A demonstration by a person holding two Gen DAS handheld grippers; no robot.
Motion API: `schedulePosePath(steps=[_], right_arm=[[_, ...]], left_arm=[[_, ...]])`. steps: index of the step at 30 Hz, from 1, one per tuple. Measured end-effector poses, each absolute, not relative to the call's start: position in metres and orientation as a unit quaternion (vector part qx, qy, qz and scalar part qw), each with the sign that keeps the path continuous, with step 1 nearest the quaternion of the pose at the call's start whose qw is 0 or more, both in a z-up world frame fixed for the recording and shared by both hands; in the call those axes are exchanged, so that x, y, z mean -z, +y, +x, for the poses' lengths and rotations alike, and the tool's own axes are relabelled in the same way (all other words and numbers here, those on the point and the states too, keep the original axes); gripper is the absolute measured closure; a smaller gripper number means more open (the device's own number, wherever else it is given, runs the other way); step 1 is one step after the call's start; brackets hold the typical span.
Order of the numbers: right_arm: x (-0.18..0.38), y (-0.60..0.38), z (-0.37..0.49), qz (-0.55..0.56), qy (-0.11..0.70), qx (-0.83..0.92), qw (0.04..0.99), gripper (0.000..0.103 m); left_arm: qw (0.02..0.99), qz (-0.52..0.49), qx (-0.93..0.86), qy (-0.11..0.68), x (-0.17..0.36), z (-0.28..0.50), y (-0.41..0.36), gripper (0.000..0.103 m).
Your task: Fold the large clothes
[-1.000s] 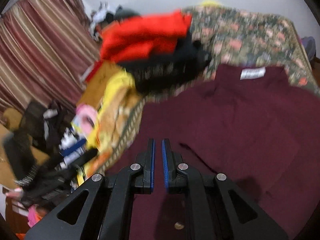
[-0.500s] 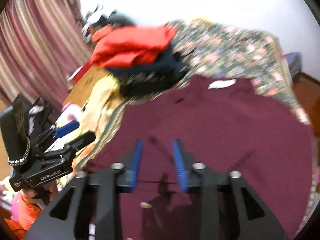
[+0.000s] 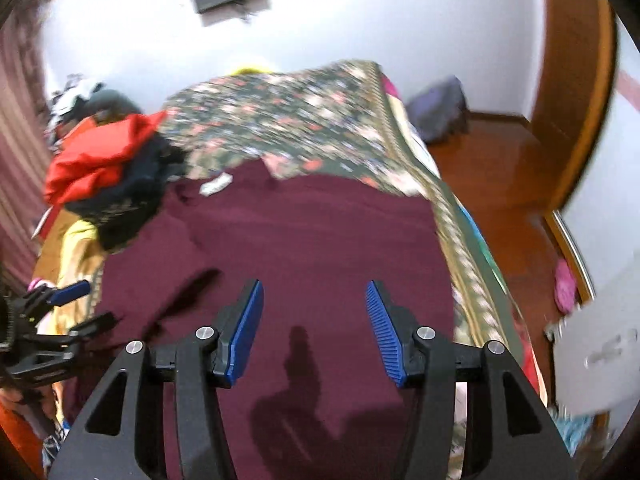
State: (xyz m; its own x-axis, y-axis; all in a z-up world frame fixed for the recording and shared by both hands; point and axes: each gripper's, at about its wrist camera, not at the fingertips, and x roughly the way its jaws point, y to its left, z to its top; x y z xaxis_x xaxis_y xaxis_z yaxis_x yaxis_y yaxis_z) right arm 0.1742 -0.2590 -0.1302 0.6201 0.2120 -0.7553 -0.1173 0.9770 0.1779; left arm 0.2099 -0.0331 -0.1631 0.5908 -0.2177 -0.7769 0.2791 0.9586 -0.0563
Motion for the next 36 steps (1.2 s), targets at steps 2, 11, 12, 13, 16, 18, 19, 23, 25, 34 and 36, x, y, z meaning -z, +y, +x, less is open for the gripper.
schedulePosePath(steps=[2,11,12,13,16,18,19,23,25,34,36], right_arm=[[0.142,-0.268,0.175,0.067,0.441,-0.08,0.891,0.053],[0.157,-0.281,0.166,0.079,0.451,-0.08,0.885,0.053],[0.157,-0.283,0.165,0.076,0.451,-0.08,0.886,0.053],[0.156,-0.283,0.164,0.074,0.451,-0.08,0.886,0.053],[0.156,-0.283,0.166,0.072,0.449,-0.081,0.887,0.053],[0.156,-0.283,0.167,0.075,0.447,-0.08,0.888,0.053],[0.156,-0.284,0.168,0.078,0.446,-0.08,0.888,0.053],[0.155,-0.285,0.17,0.085,0.442,-0.075,0.89,0.053],[0.154,-0.285,0.171,0.087,0.441,-0.073,0.89,0.053],[0.151,-0.281,0.173,0.091,0.444,-0.064,0.889,0.053],[0.151,-0.28,0.172,0.089,0.446,-0.062,0.889,0.053]], left_arm=[[0.886,0.047,0.149,0.436,0.169,0.214,-0.05,0.03],[0.882,0.012,0.106,0.46,0.205,0.24,-0.058,0.054],[0.884,-0.001,0.099,0.457,0.202,0.241,-0.052,0.062],[0.887,-0.005,0.092,0.452,0.198,0.241,-0.047,0.068],[0.894,-0.042,0.087,0.437,0.181,0.242,-0.023,0.091],[0.901,-0.07,0.085,0.419,0.165,0.24,-0.003,0.092],[0.907,-0.079,0.077,0.406,0.155,0.238,0.009,0.092],[0.926,-0.116,0.039,0.356,0.118,0.23,0.057,0.093],[0.93,-0.133,0.02,0.343,0.108,0.231,0.083,0.093],[0.909,-0.156,-0.111,0.371,0.135,0.236,0.165,0.056],[0.9,-0.185,-0.126,0.373,0.149,0.229,0.18,0.049]])
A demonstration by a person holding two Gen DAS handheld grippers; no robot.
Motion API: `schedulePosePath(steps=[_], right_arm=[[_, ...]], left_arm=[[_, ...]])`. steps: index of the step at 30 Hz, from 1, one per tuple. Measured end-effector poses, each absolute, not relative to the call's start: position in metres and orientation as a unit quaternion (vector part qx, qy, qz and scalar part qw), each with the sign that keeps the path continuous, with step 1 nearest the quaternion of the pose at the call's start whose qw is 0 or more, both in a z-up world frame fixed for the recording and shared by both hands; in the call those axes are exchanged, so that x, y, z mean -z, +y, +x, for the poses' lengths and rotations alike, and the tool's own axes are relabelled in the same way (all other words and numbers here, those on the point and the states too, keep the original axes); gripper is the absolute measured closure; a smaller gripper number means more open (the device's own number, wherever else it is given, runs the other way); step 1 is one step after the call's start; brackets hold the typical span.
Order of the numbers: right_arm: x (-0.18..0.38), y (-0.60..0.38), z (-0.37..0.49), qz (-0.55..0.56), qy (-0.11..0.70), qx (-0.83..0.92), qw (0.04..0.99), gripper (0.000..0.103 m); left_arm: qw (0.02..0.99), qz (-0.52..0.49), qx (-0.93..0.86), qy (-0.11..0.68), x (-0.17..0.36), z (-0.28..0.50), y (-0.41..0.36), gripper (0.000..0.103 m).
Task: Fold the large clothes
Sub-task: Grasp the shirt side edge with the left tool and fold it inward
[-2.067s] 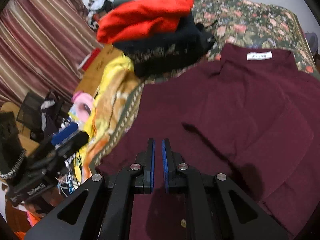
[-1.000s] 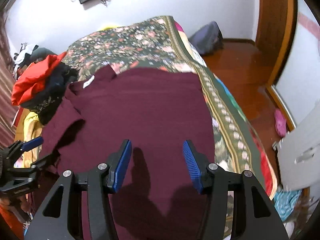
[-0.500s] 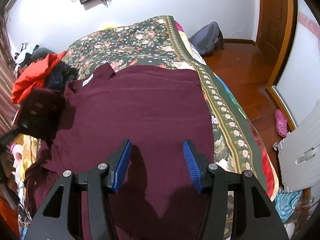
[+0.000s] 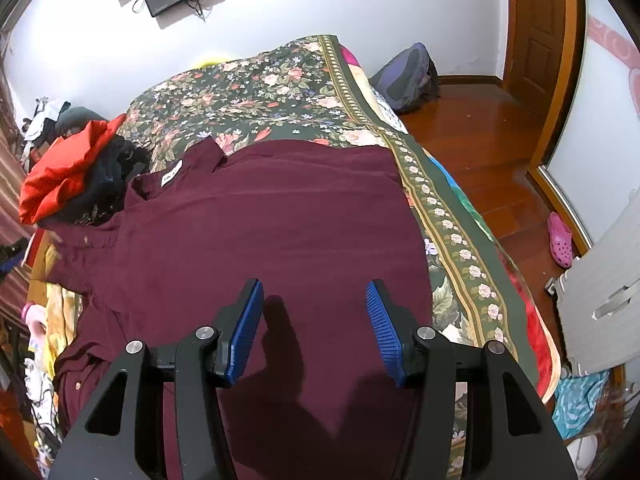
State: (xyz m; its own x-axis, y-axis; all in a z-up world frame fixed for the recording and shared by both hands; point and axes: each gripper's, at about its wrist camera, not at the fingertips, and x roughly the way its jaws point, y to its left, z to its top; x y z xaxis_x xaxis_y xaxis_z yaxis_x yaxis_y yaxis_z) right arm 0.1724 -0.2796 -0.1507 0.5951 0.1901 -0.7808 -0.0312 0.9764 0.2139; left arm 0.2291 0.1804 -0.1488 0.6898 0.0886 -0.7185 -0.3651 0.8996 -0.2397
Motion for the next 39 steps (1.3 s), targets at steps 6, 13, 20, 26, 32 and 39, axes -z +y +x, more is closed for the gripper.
schedulePosePath(steps=[6,13,20,26,32,39], right_arm=[[0.15,-0.277,0.173,0.086,0.448,-0.057,0.888,0.053],[0.151,-0.273,0.174,0.084,0.45,-0.057,0.887,0.053],[0.152,-0.272,0.173,0.081,0.45,-0.057,0.888,0.053],[0.152,-0.273,0.172,0.087,0.45,-0.059,0.887,0.053],[0.153,-0.275,0.17,0.087,0.452,-0.061,0.886,0.053],[0.148,-0.286,0.165,0.083,0.449,-0.053,0.888,0.053]], left_arm=[[0.871,-0.244,-0.102,0.415,0.189,0.218,0.194,0.049],[0.789,-0.381,-0.006,0.482,0.25,0.229,0.181,0.049],[0.724,-0.494,0.013,0.481,0.289,0.25,0.179,0.049],[0.724,-0.497,-0.014,0.478,0.296,0.274,0.185,0.049],[0.783,-0.43,-0.05,0.447,0.264,0.263,0.171,0.096],[0.877,-0.309,-0.037,0.366,0.171,0.231,0.154,0.098]])
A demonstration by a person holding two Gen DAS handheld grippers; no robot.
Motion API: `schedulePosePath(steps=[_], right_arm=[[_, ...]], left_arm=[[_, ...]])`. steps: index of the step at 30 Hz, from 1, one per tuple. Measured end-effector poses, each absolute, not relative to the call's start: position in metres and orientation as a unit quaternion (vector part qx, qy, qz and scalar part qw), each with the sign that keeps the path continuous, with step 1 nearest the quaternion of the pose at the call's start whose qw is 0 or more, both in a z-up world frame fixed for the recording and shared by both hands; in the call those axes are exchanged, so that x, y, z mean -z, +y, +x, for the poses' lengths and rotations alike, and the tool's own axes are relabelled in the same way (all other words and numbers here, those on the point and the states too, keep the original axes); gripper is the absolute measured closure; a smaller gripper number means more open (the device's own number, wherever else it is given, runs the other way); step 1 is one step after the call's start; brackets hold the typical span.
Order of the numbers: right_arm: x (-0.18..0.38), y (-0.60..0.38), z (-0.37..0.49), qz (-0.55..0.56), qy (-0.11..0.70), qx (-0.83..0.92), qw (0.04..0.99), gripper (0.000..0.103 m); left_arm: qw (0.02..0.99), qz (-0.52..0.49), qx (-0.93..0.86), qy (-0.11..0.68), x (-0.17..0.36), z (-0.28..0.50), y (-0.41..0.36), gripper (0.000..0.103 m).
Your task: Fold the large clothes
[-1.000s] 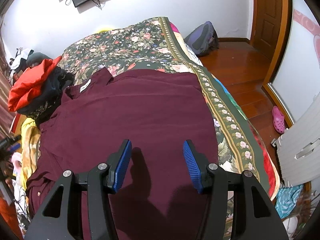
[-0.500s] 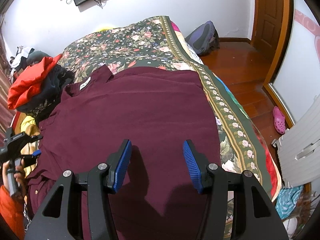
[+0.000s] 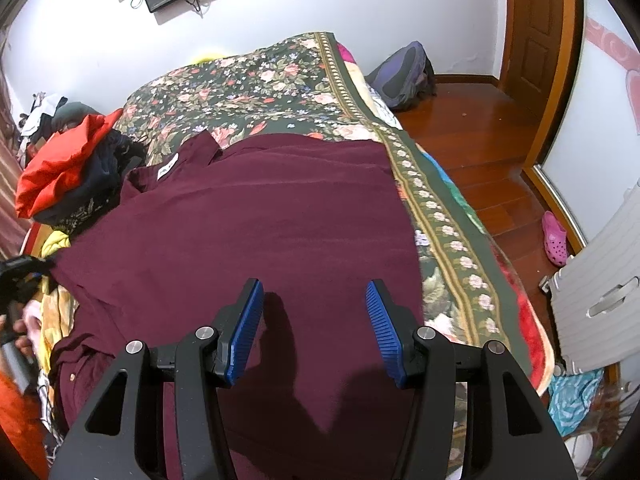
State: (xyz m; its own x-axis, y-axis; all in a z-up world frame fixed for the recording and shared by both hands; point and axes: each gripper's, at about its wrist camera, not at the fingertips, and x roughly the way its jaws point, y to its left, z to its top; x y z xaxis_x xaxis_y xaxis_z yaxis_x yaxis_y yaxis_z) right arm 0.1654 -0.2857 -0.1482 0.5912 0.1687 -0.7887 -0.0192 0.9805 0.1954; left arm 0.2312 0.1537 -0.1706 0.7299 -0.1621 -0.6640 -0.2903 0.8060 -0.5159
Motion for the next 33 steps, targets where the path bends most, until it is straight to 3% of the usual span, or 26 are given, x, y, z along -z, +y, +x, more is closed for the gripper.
schedulePosePath(steps=[6,17,22,26,33], right_arm=[[0.143,-0.299,0.16,0.104,0.439,-0.047,0.891,0.053],[0.149,-0.309,0.154,0.111,0.449,-0.038,0.886,0.053],[0.156,-0.312,0.154,0.11,0.463,-0.04,0.879,0.053],[0.157,-0.312,0.158,0.113,0.471,-0.052,0.873,0.053],[0.141,-0.318,0.183,0.113,0.46,-0.074,0.877,0.053]], left_arm=[[0.901,-0.245,-0.036,0.356,0.139,0.202,0.152,0.098],[0.826,-0.236,-0.033,0.511,0.252,0.181,0.148,0.088],[0.828,-0.207,-0.033,0.521,0.253,0.165,0.145,0.078],[0.825,-0.182,-0.048,0.533,0.243,0.15,0.153,0.057],[0.836,-0.172,-0.09,0.514,0.224,0.15,0.198,0.051]])
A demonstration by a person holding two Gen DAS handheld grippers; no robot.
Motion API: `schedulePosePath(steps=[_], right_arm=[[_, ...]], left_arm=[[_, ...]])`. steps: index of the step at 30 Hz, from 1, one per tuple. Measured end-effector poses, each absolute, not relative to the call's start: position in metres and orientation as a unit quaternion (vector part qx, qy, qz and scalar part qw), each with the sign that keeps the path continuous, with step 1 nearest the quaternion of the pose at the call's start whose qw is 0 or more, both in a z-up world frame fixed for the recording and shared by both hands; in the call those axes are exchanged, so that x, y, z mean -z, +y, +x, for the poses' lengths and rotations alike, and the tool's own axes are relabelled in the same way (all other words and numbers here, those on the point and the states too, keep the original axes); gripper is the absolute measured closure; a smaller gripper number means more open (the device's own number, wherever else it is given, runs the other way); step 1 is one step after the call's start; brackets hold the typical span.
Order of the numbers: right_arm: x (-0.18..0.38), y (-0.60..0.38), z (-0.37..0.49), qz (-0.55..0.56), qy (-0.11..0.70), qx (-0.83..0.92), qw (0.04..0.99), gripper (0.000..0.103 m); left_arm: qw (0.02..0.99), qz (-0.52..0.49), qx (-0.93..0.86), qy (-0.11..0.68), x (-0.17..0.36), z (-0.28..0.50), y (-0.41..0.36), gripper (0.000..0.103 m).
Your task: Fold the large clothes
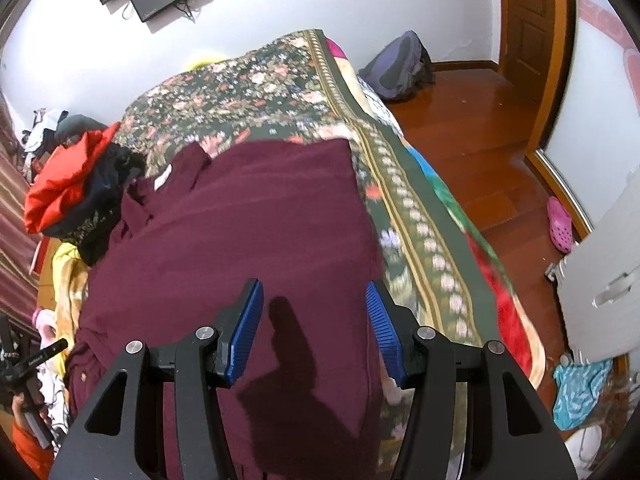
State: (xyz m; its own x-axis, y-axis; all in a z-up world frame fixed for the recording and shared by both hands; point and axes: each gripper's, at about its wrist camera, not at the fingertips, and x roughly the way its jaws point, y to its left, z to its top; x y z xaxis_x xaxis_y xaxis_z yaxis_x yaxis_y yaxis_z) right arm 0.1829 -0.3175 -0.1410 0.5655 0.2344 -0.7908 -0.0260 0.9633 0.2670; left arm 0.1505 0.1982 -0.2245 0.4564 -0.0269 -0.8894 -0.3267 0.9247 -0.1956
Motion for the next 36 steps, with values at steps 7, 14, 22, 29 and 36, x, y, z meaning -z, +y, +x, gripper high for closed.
schedulePosePath(steps=[7,14,22,29,36], right_arm=[[0.131,-0.323,0.223,0.105,0.453,-0.071,0.883,0.053],[0.155,-0.336,0.268,0.128,0.5,-0.079,0.853,0.053],[0.194,-0.349,0.305,0.154,0.55,-0.077,0.817,0.053],[0.207,-0.339,0.315,0.22,0.548,-0.138,0.795,0.053],[0.185,-0.327,0.313,0.205,0.529,-0.118,0.815,0.094]], left_arm=[[0.827,-0.222,-0.082,0.51,0.233,0.202,0.242,0.051],[0.809,-0.249,-0.045,0.531,0.272,0.264,0.258,0.051],[0.795,-0.281,-0.033,0.537,0.312,0.291,0.262,0.051],[0.814,-0.246,-0.036,0.526,0.302,0.296,0.244,0.097],[0.855,-0.11,-0.104,0.497,0.25,0.304,0.215,0.102]])
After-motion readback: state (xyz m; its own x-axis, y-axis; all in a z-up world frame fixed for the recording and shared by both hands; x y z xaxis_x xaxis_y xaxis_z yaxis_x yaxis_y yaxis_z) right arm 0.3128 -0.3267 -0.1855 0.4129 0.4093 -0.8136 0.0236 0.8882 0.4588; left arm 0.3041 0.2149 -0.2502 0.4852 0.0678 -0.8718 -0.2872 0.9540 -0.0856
